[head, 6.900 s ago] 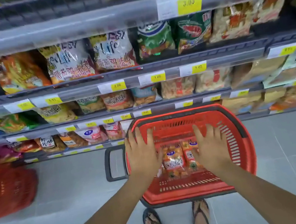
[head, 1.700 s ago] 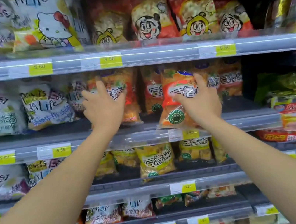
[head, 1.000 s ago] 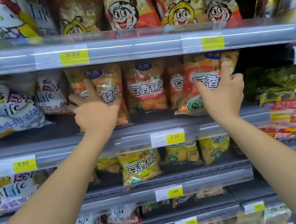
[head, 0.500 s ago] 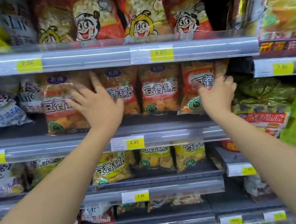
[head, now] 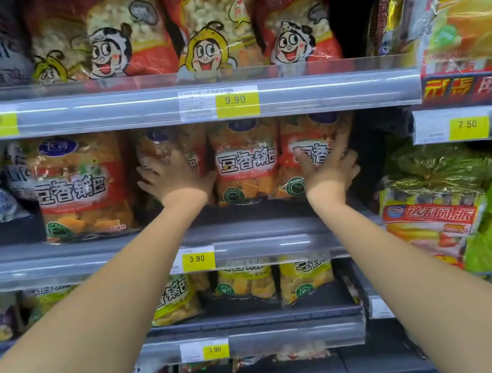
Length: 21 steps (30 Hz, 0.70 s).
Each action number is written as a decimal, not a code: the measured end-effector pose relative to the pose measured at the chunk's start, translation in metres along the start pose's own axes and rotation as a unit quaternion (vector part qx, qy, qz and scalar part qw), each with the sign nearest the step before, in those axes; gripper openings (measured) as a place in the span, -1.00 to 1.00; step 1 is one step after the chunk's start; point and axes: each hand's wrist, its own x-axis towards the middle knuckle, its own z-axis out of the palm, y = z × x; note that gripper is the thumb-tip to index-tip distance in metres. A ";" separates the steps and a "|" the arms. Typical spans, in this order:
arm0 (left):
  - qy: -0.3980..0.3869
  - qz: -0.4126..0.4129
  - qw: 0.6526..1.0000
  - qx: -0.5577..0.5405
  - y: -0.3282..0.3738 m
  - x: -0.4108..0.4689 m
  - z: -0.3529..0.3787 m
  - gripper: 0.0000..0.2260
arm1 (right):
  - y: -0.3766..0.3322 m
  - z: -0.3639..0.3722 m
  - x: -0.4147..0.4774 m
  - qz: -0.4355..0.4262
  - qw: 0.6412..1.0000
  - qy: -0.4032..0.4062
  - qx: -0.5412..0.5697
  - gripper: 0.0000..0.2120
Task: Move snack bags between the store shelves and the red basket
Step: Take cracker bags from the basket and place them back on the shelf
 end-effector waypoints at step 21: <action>0.056 0.081 0.995 0.016 -0.019 -0.032 -0.009 -0.06 | 0.002 -0.028 -0.015 -0.010 0.991 -0.081 -0.107 0.01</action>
